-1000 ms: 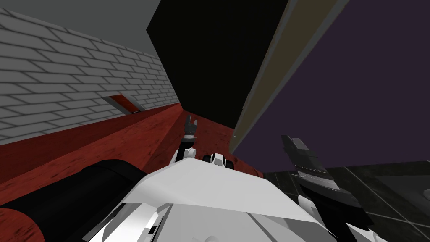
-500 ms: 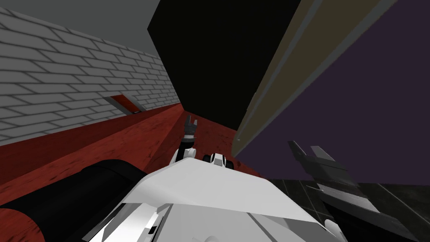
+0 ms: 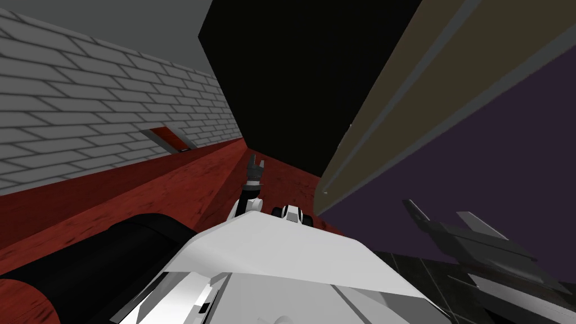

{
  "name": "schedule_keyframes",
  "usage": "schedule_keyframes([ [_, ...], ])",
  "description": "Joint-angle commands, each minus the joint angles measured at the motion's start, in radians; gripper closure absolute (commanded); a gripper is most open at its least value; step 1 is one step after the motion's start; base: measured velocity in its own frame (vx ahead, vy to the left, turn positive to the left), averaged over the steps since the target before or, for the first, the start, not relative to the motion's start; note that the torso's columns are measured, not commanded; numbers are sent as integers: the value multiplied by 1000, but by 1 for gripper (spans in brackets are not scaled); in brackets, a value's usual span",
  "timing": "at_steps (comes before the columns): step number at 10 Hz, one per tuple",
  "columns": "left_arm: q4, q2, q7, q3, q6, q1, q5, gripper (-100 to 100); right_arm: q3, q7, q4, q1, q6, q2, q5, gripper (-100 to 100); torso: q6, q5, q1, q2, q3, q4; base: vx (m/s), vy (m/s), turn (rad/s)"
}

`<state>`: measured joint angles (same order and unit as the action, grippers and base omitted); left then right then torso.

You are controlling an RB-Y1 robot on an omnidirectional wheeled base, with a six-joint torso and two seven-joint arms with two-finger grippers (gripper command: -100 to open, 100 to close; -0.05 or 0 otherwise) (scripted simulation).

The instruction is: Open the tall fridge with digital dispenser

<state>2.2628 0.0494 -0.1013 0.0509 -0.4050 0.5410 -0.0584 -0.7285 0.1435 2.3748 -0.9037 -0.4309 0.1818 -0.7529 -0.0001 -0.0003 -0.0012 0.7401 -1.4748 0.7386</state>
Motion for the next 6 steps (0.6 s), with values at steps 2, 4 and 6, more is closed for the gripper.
schedule_keyframes([
  [2, 0, 0, 0, 0, 0, 0, 0, 0, -88, 35, 2, -57, 31, 7, -84, -100, 0, 0, 1, -1, -1, 0, 88, 71, 31],
  [4, 0, 0, 0, 0, 0, 0, 0, 0, -141, 49, 5, -86, 43, 11, -120, -100, 0, 1, 3, -5, -3, -2, 134, 90, 37],
  [6, 0, 0, 0, 0, 0, 0, 0, 0, -208, 75, 11, -142, 67, 20, -186, -100, 0, 0, 0, -2, -1, 0, 128, 78, 62],
])
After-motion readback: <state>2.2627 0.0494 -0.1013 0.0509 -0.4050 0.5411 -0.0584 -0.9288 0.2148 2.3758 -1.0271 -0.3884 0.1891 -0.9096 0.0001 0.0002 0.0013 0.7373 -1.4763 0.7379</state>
